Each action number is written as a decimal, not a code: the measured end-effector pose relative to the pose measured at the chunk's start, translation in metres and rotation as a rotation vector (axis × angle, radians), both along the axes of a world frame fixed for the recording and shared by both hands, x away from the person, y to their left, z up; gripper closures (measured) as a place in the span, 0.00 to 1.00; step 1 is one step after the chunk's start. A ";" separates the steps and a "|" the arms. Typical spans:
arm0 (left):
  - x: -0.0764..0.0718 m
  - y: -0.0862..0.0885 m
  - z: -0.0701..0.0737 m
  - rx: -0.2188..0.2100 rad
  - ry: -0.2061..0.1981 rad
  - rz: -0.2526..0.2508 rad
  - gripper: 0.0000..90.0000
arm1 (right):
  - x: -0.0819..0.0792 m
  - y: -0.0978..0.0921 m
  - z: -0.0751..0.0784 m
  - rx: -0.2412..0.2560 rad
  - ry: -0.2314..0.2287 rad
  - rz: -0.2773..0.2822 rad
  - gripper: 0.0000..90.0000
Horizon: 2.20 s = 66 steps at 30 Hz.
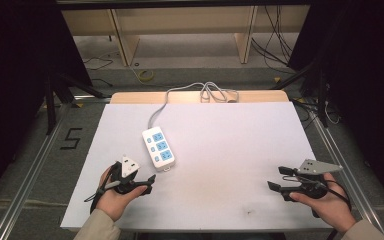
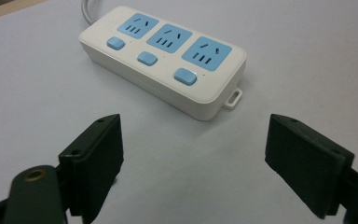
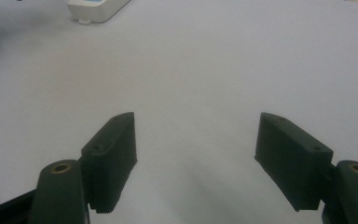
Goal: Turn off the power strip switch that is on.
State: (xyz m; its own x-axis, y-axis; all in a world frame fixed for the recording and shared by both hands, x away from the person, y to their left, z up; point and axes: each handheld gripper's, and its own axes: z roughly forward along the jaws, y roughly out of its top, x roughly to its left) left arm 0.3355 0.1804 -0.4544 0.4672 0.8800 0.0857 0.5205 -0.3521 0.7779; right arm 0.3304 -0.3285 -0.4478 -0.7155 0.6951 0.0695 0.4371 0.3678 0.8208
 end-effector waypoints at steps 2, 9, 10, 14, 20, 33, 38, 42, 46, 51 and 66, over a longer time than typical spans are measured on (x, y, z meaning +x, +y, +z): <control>0.000 0.000 0.001 -0.003 -0.003 0.001 0.23 | 0.000 0.000 0.000 -0.002 -0.002 0.001 0.33; -0.002 -0.002 0.004 -0.024 -0.016 0.007 0.42 | -0.001 0.001 0.000 -0.001 -0.004 0.002 0.33; -0.002 -0.002 0.006 -0.019 -0.036 0.009 0.46 | -0.001 0.001 0.001 -0.003 -0.003 0.003 0.33; 0.000 -0.003 0.009 -0.012 -0.058 0.015 0.62 | 0.000 0.001 0.000 -0.006 -0.003 0.002 0.33; 0.002 -0.001 0.013 0.010 -0.043 0.046 0.93 | 0.000 0.001 0.000 -0.009 -0.003 0.003 0.33; 0.014 -0.002 0.019 0.001 -0.012 0.082 1.00 | 0.001 0.003 -0.001 -0.016 0.003 0.007 0.33; 0.021 0.001 0.021 -0.010 0.001 0.097 1.00 | 0.001 0.004 -0.001 -0.013 0.005 0.006 0.33; 0.030 0.003 0.022 -0.027 0.018 0.116 1.00 | 0.001 0.004 -0.001 -0.015 0.007 0.006 0.33; 0.034 0.004 0.022 -0.032 0.024 0.125 1.00 | 0.001 0.004 -0.002 -0.016 0.007 0.009 0.33; 0.041 0.006 0.022 -0.032 0.039 0.132 1.00 | 0.002 0.005 -0.002 -0.019 0.007 0.013 0.33; 0.066 0.000 0.021 -0.019 0.057 0.141 1.00 | 0.002 0.005 -0.002 -0.029 0.007 0.011 0.34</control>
State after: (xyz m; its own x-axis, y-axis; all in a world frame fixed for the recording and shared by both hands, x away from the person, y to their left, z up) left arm 0.4017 0.1808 -0.4335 0.3427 0.9383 0.0456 0.6070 -0.2582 0.7516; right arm 0.3327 -0.3237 -0.4498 -0.7228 0.6889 0.0544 0.4384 0.3962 0.8067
